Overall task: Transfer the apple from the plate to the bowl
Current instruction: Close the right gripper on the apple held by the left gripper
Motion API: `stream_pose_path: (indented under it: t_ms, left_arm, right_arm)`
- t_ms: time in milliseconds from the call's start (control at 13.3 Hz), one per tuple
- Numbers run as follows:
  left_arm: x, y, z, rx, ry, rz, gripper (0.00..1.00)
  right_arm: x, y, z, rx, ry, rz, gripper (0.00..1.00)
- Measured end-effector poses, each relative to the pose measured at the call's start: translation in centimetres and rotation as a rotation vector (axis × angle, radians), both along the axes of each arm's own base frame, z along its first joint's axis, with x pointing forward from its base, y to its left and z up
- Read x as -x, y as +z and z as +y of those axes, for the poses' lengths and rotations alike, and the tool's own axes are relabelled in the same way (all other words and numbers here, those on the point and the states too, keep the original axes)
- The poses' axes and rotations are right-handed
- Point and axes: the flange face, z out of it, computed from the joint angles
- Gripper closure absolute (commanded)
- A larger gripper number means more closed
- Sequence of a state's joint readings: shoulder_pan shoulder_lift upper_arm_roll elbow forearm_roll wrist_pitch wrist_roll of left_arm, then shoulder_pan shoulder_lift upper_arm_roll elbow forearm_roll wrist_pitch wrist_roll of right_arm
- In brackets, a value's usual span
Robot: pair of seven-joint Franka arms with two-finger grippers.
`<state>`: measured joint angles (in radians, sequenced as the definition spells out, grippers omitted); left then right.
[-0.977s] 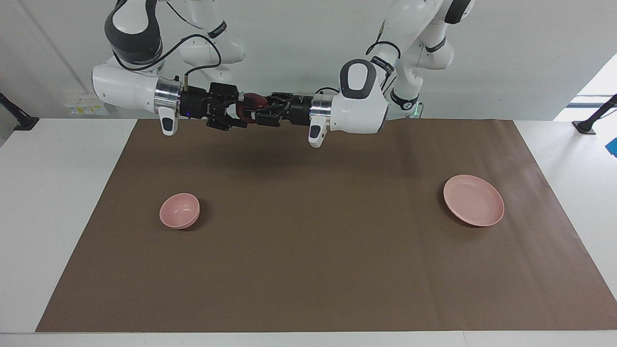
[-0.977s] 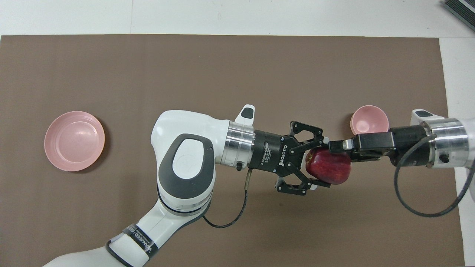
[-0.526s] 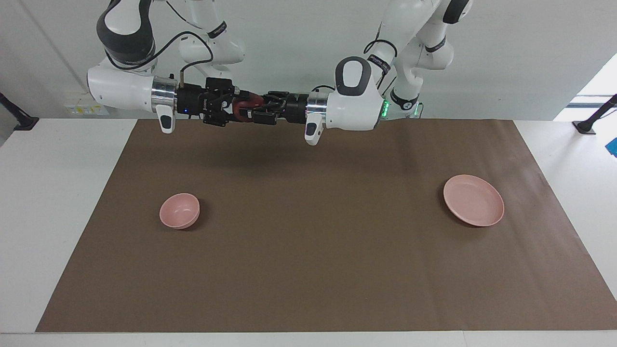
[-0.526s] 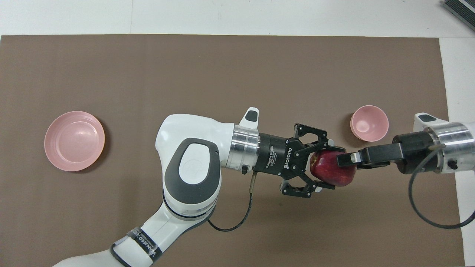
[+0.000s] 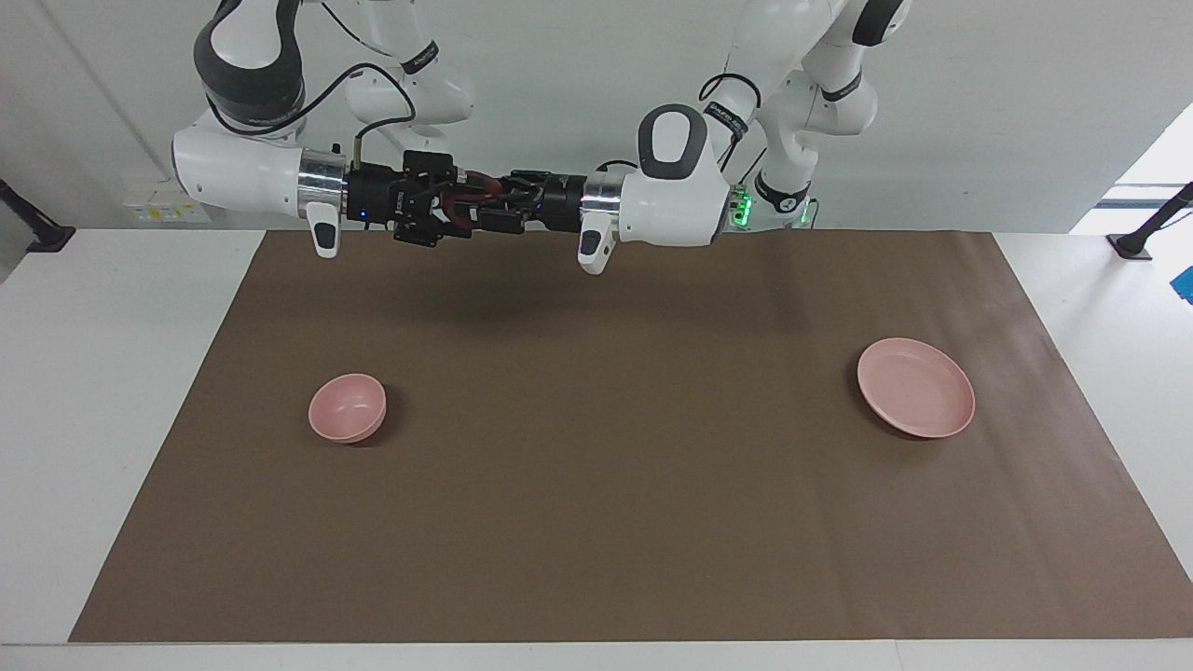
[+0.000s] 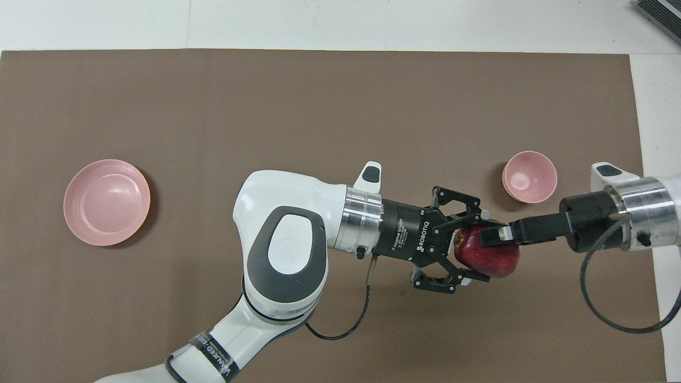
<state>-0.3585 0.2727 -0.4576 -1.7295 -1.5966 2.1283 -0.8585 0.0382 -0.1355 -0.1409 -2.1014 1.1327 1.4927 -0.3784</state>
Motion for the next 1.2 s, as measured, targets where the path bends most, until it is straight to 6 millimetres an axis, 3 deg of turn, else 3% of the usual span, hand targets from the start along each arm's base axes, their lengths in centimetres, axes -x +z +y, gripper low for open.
stream_pose_path:
  t_ms: [677, 752, 827, 977, 1128, 1203]
  left_arm:
    - [0.3, 0.0, -0.3, 0.0, -0.004, -0.001, 1.0]
    - [0.5, 0.1, -0.4, 0.0, -0.007, -0.001, 1.0]
    - [0.6, 0.0, -0.5, 0.0, -0.009, 0.0, 1.0]
    - [0.7, 0.0, -0.6, 0.0, -0.011, 0.0, 1.0]
    - [0.9, 0.0, -0.8, 0.0, -0.016, -0.004, 1.0]
    - [0.9, 0.0, -0.8, 0.001, -0.017, -0.004, 1.0]
  right_arm:
    - [1.1, -0.1, 0.1, -0.004, 0.073, 0.033, 0.0]
    - [1.1, -0.1, 0.1, -0.002, 0.074, 0.034, 0.03]
    - [1.1, -0.1, 0.1, -0.002, 0.074, 0.033, 0.1]
    - [1.1, -0.1, 0.1, -0.002, 0.073, 0.033, 0.38]
    - [1.2, -0.1, 0.0, -0.002, 0.075, 0.04, 0.72]
    - [1.2, -0.1, -0.1, -0.002, 0.075, 0.042, 0.8]
